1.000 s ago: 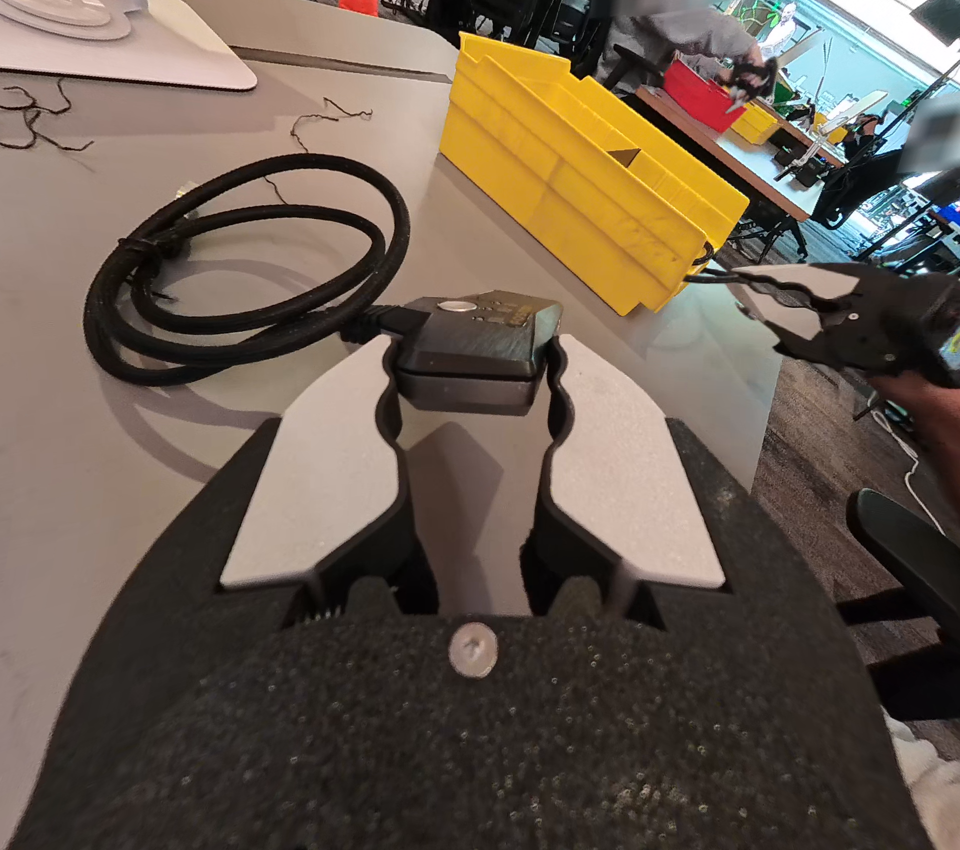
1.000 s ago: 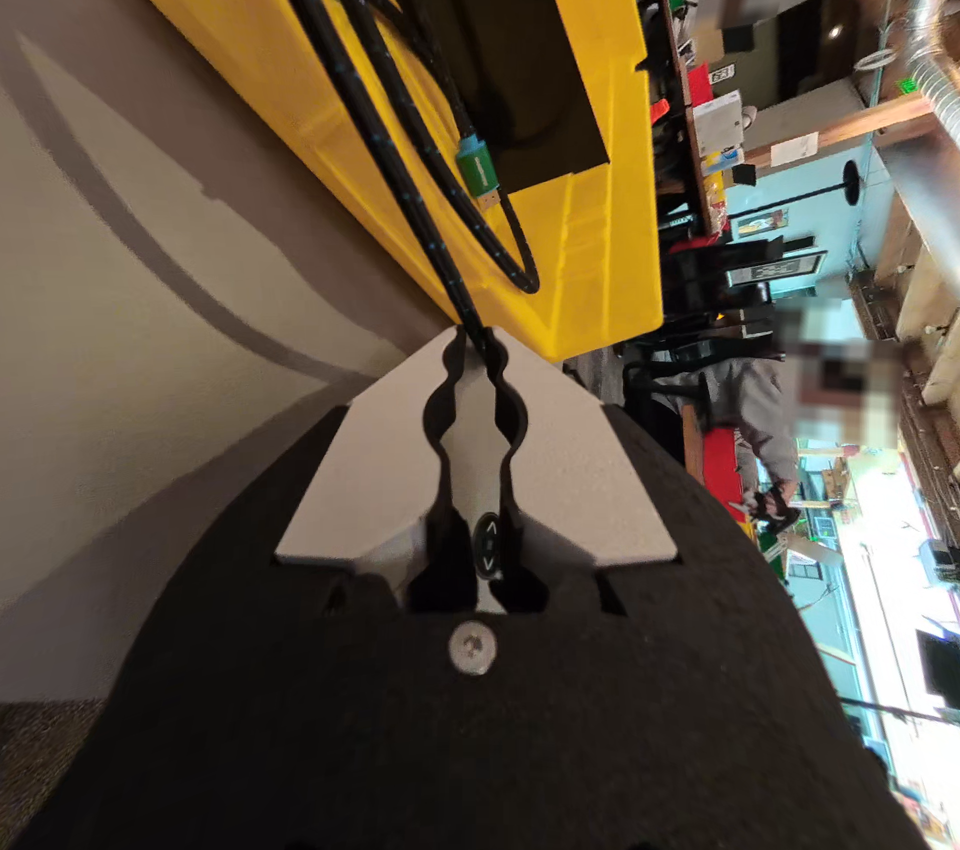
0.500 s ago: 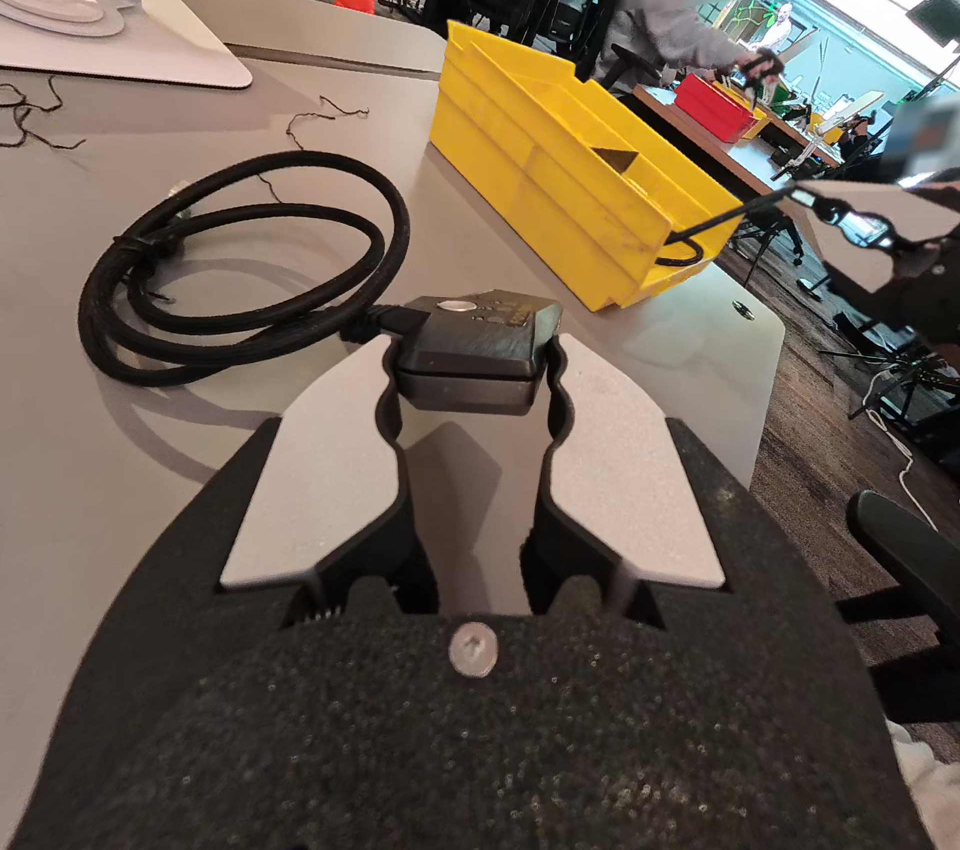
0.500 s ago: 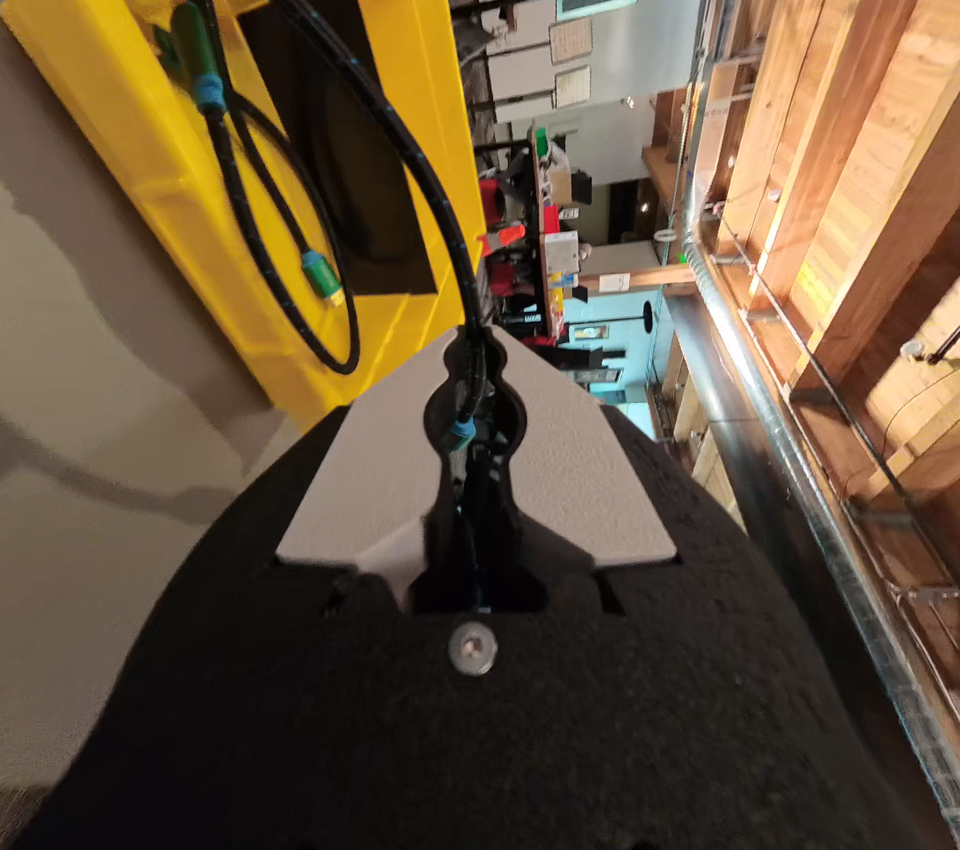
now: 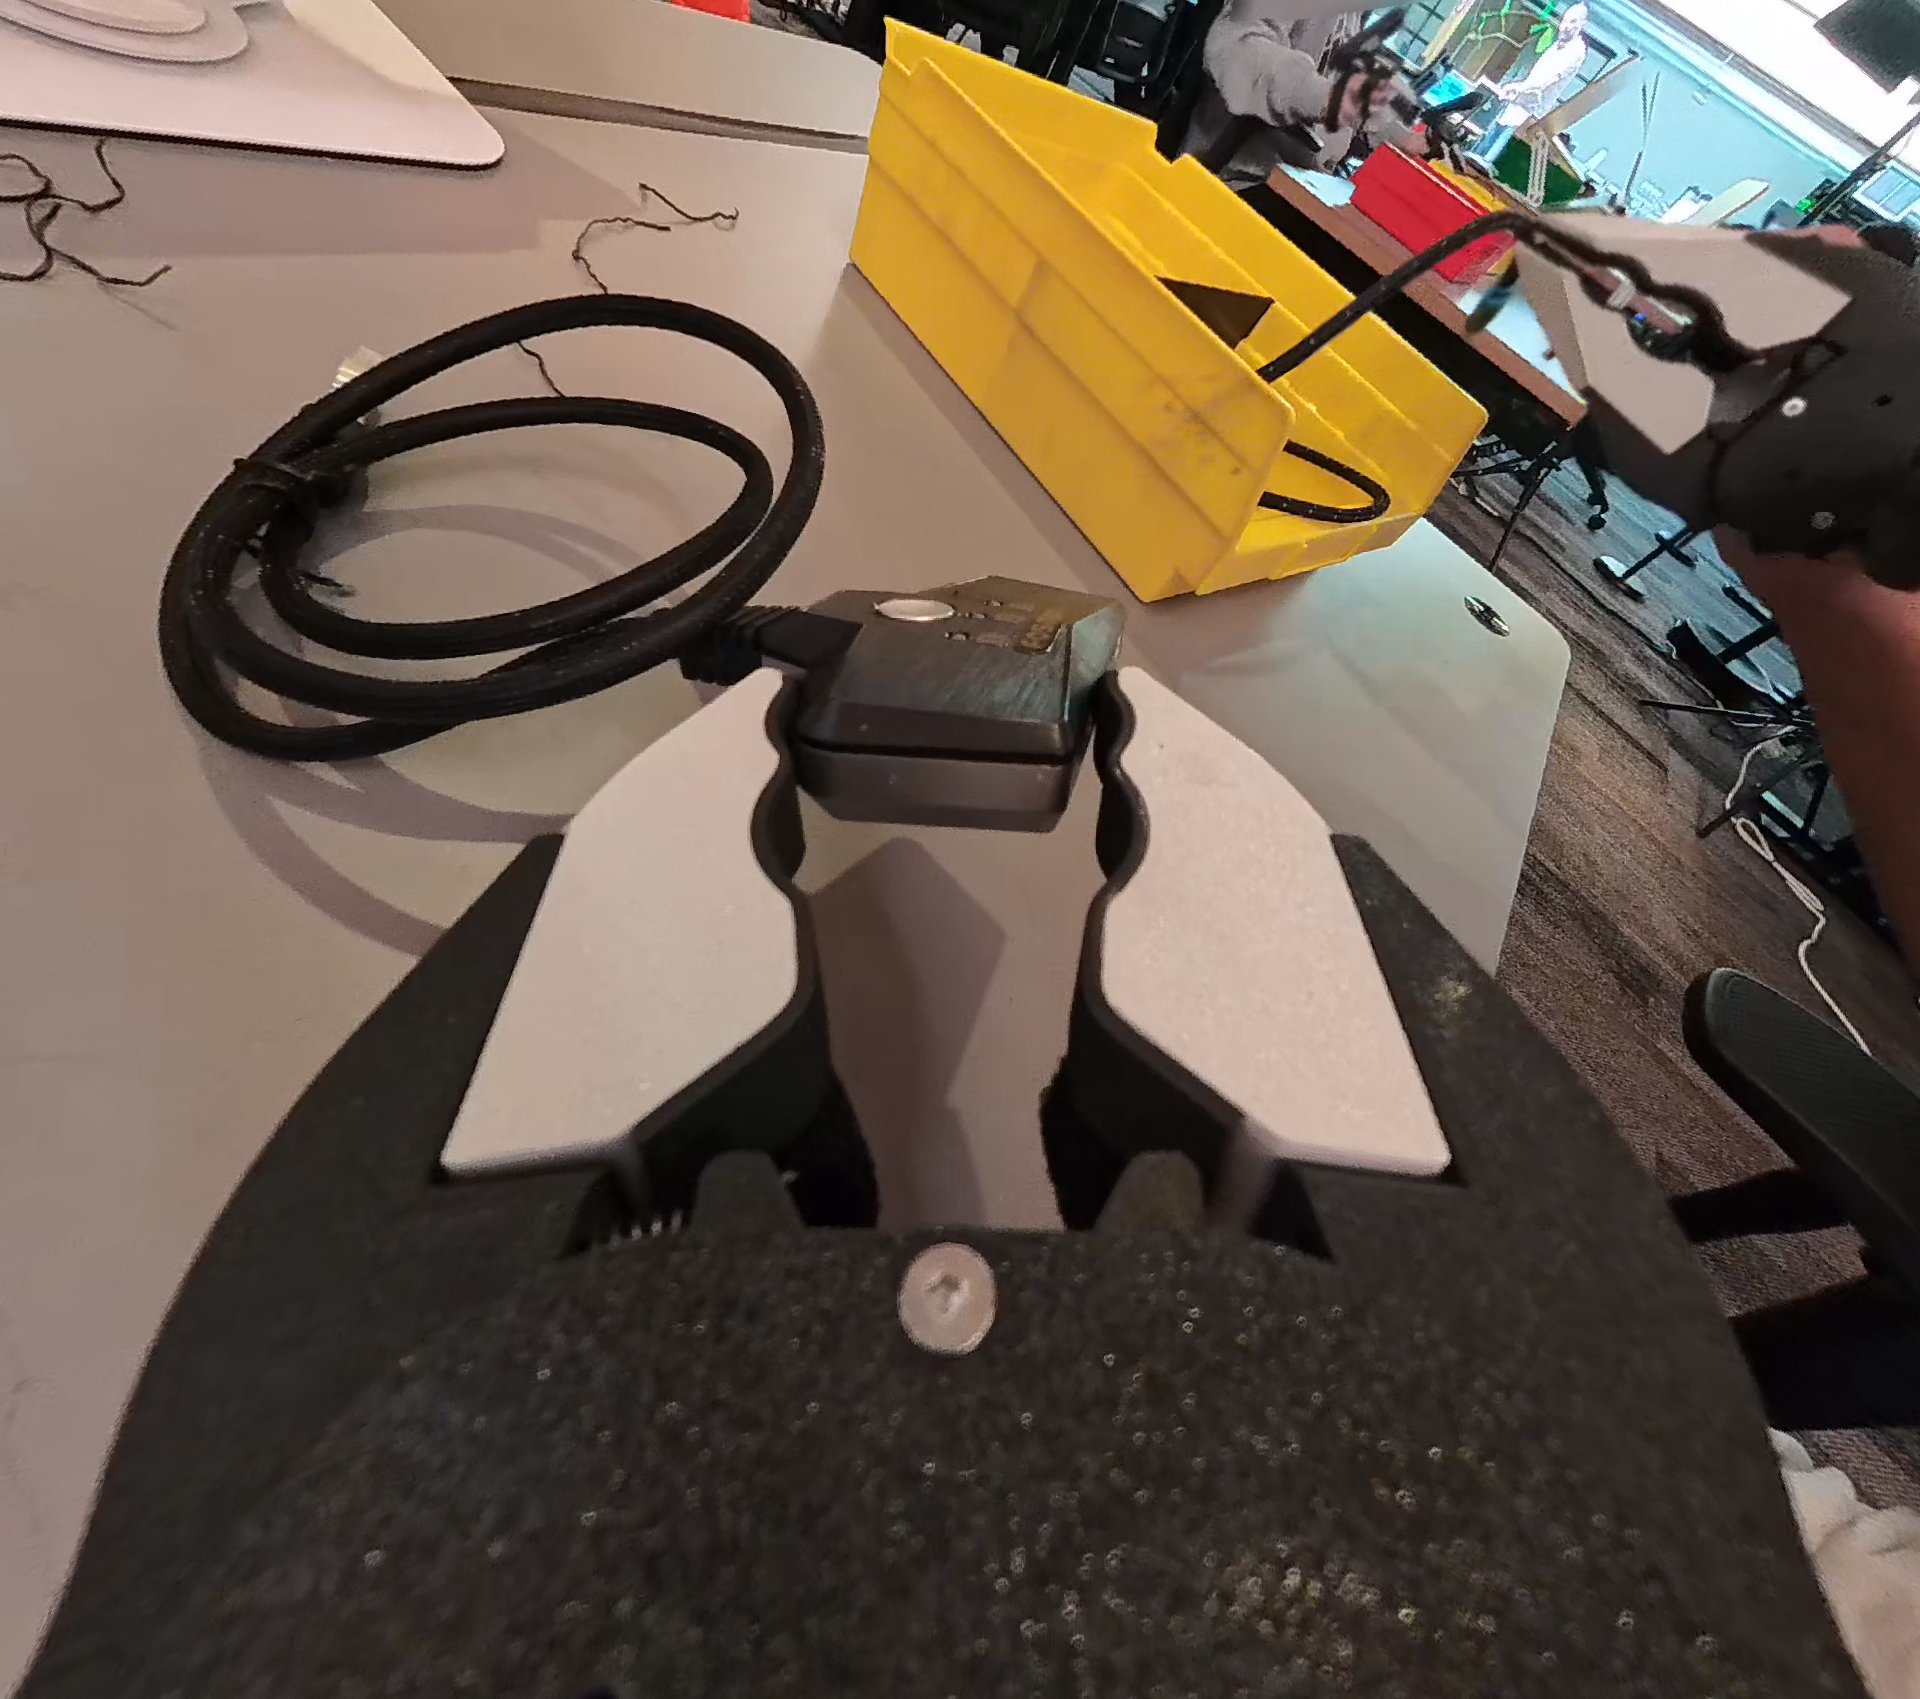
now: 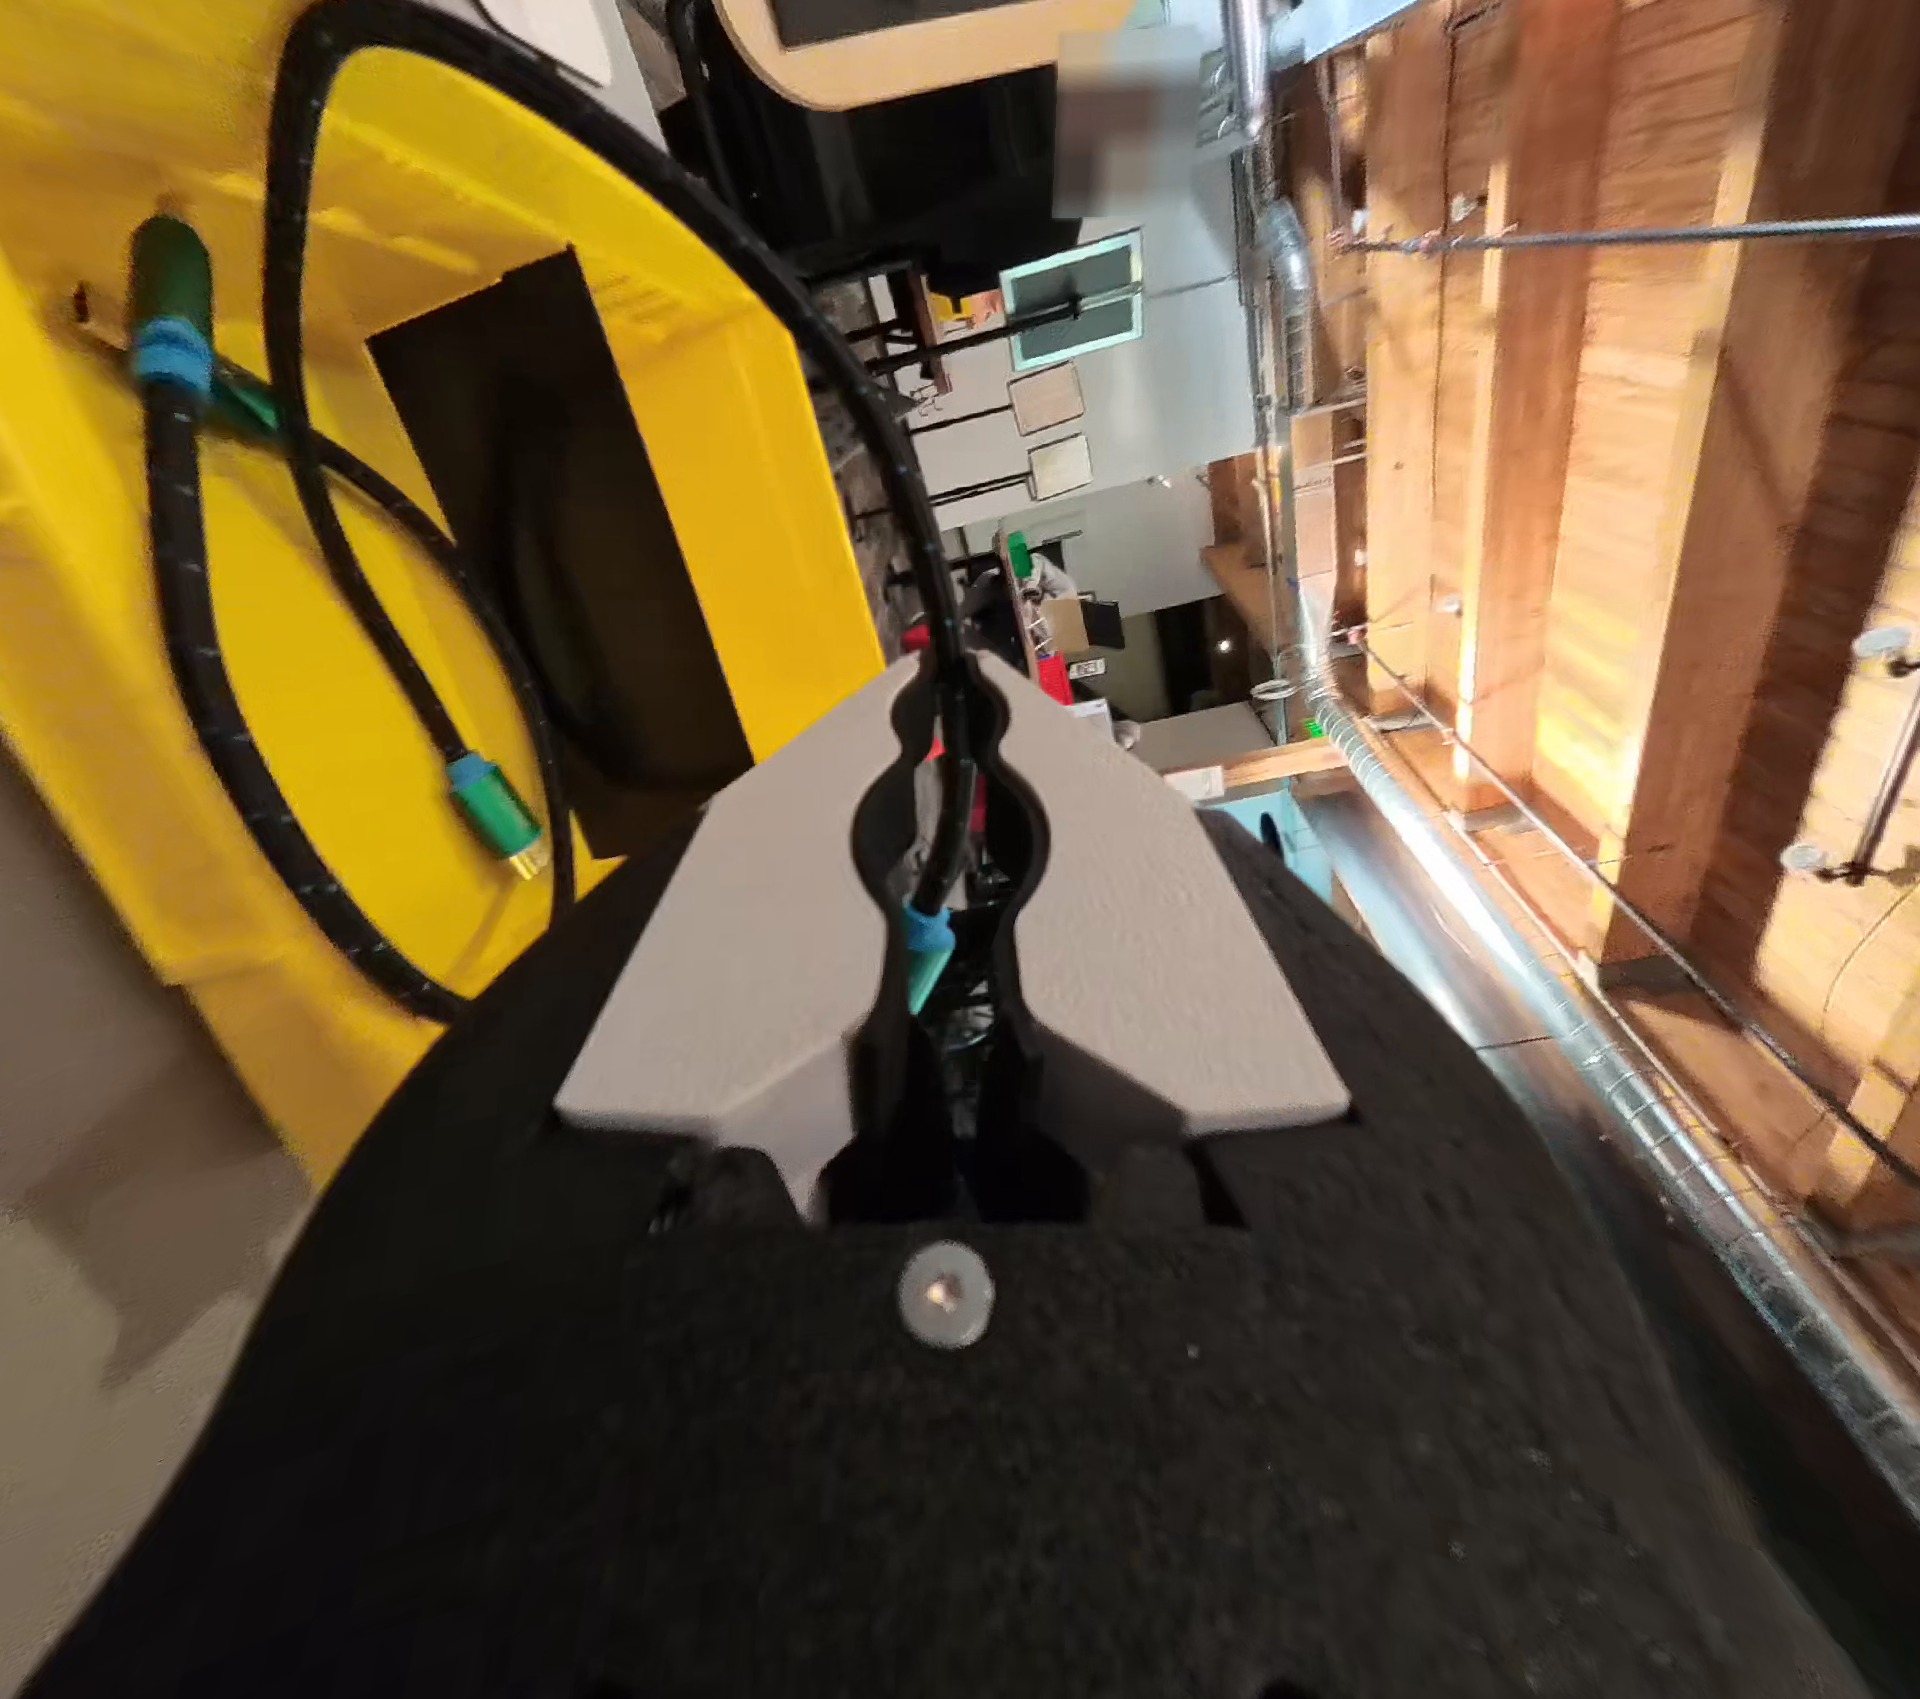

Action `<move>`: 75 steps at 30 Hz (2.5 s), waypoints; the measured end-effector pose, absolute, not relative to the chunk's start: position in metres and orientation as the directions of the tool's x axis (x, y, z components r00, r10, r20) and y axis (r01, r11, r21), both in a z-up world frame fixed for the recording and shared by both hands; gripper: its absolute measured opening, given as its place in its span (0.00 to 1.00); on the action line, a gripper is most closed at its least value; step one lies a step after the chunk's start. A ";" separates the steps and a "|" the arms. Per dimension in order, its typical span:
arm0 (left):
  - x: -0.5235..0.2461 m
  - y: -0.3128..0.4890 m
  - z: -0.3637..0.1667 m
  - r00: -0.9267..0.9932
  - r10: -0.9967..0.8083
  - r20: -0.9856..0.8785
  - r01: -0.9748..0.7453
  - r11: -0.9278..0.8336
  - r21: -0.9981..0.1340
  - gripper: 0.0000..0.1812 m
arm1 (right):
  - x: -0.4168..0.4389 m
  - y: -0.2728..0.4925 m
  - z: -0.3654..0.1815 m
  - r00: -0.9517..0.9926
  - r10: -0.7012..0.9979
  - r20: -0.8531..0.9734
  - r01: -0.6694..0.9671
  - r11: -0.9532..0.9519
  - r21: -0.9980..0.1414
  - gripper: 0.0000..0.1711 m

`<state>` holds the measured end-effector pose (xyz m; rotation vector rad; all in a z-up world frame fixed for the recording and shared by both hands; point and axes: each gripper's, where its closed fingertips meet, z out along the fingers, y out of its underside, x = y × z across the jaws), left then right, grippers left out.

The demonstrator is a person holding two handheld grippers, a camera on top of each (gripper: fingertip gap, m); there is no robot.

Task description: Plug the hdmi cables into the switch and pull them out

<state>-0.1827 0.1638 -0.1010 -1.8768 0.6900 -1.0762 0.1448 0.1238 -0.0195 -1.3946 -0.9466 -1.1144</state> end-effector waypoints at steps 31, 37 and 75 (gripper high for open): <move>-0.173 0.158 -0.104 0.458 -0.788 0.413 -0.075 -0.497 -0.865 0.29 | 0.203 0.097 -0.072 0.881 0.068 0.469 0.433 -0.517 -0.738 0.40; -0.176 0.158 -0.104 0.460 -0.785 0.415 -0.070 -0.498 -0.865 0.29 | 0.206 0.127 -0.059 0.744 -0.016 0.668 0.586 -0.466 -0.663 0.13; -0.174 0.157 -0.105 0.454 -0.785 0.421 -0.073 -0.504 -0.861 0.29 | 0.265 0.094 -0.100 0.702 0.232 0.673 0.560 -0.764 -0.321 0.22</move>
